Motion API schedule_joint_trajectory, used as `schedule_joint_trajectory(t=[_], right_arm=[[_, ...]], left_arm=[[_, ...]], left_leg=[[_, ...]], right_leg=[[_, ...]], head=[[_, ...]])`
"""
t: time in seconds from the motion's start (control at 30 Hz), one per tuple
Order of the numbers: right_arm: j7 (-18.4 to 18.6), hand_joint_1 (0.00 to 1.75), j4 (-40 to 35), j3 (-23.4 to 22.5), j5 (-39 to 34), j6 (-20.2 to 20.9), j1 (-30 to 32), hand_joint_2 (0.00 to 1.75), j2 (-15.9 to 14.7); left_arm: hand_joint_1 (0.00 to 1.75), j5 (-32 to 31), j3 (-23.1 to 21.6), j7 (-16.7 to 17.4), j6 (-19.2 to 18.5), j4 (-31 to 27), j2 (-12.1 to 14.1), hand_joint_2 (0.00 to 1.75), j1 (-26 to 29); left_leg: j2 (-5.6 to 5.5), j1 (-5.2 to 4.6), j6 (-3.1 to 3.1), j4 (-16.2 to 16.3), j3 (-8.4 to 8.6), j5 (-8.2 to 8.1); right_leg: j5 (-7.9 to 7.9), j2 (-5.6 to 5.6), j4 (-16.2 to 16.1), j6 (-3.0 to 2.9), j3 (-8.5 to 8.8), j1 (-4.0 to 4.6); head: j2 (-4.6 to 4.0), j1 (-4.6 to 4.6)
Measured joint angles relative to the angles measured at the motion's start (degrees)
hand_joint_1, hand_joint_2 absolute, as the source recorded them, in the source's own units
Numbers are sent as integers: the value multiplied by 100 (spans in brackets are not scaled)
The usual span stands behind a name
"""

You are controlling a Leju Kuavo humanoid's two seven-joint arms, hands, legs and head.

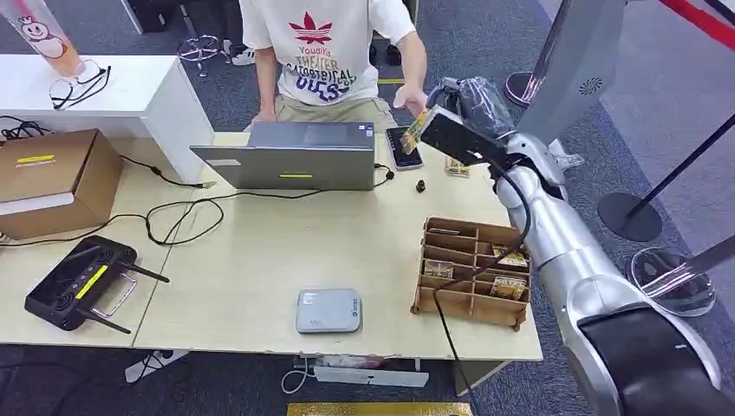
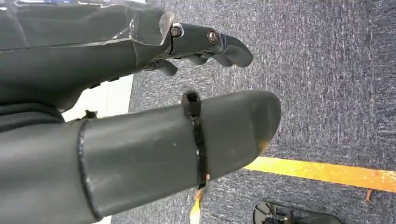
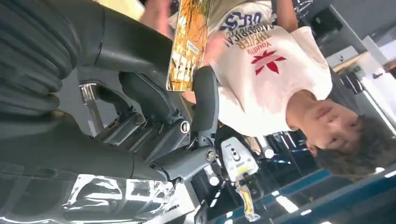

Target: Pass the card to the sensor for recognition and then transmit it.

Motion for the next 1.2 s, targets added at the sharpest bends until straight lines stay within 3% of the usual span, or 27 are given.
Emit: schedule_joint_trajectory(t=[0.4, 0.43, 0.47, 0.5, 1.0, 1.2], right_arm=[[50, 175, 833, 96, 2, -258, -338, 175, 254], [57, 140, 884, 99, 0, -267, -359, 175, 265], [61, 37, 940, 103, 0, -271, -376, 175, 278], [61, 0, 986, 107, 2, -271, -386, 175, 282], [-46, 0, 1229, 110, -44, -370, -394, 175, 291], [-380, 0, 1057, 70, -408, -335, -249, 175, 291]], left_arm=[[0, -44, -37, 0, -68, 0, 2, 0, -1], [0, -44, -37, 2, -74, 0, 2, 0, -1], [0, -44, -37, 11, -90, 0, 2, 0, -2], [0, -44, -39, 18, -94, 0, 4, 0, -2], [0, -33, -57, -55, 11, 0, 0, 0, -1], [0, 19, -92, -87, 13, 0, 0, 0, 2]], left_leg=[[0, -1, 0, 0, 0, 0], [0, -1, 0, 1, 0, 0], [0, 0, 0, 1, 1, 0], [0, 0, 0, 1, 1, 0], [0, 0, 0, 1, 1, 0], [0, 0, 0, 1, 1, 0]], right_leg=[[0, -1, 0, 0, 0, 0], [0, 0, 0, 0, 1, 0], [0, 0, 0, 0, 0, 0], [0, 0, 0, 0, 0, 0], [0, 1, 0, 0, 0, 0], [0, 1, 0, 0, 0, 0]], head=[[0, 0], [0, 0], [0, 0], [0, -2], [0, 0], [0, -2]])
